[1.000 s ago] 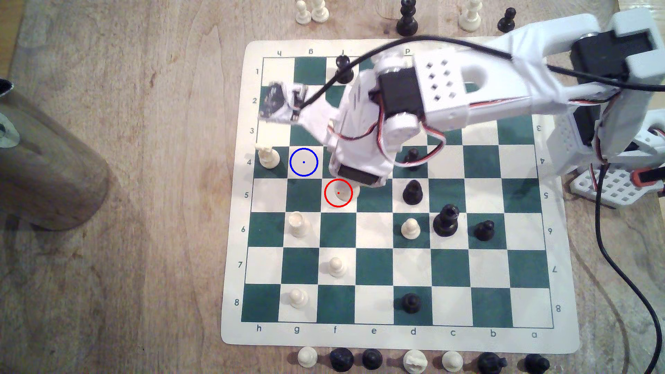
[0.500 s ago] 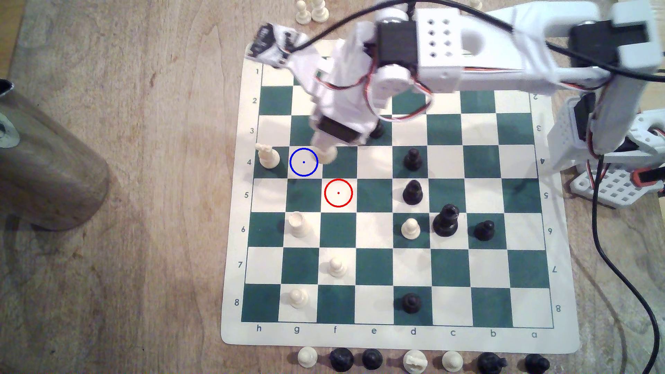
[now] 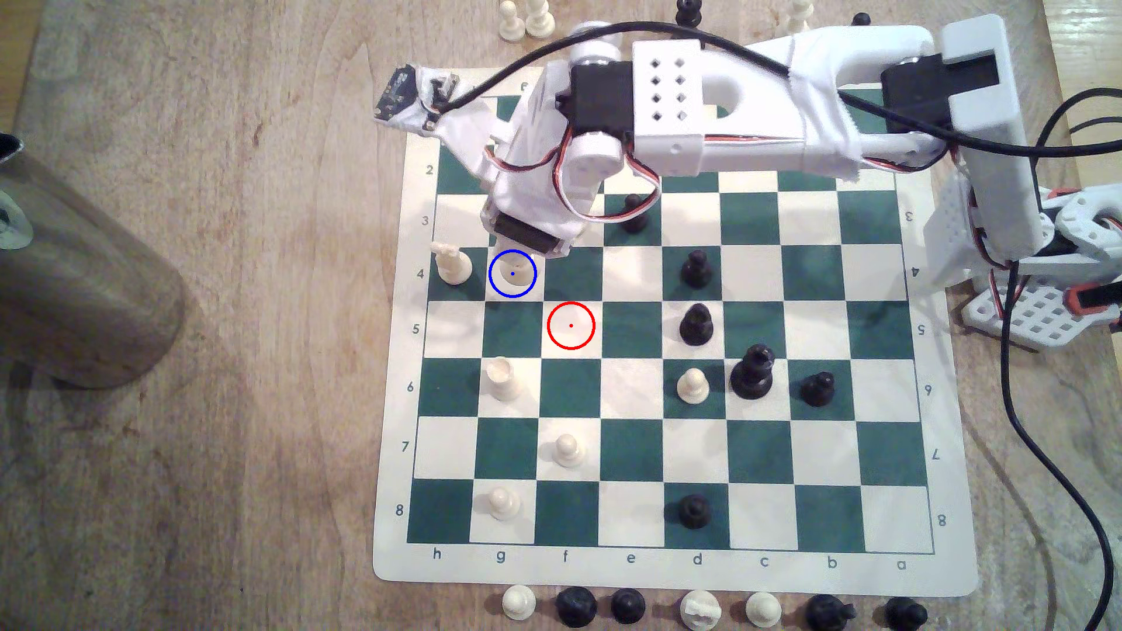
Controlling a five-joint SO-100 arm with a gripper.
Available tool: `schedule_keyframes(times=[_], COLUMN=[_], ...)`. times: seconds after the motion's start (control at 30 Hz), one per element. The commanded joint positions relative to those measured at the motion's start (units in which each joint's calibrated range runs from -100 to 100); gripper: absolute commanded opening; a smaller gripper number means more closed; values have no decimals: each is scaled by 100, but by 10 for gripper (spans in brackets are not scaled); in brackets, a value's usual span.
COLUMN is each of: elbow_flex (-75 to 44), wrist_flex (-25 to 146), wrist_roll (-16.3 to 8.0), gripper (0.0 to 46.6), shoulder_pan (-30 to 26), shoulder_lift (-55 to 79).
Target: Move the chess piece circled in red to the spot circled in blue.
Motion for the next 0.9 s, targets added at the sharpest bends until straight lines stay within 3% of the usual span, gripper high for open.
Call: schedule_keyframes(times=[0.0,0.87], elbow_flex=[-528,-628], wrist_flex=[-153,-407], wrist_roll=[15,5], gripper=[37,39], shoulder_pan=[35,121], shoulder_lift=[-106,488])
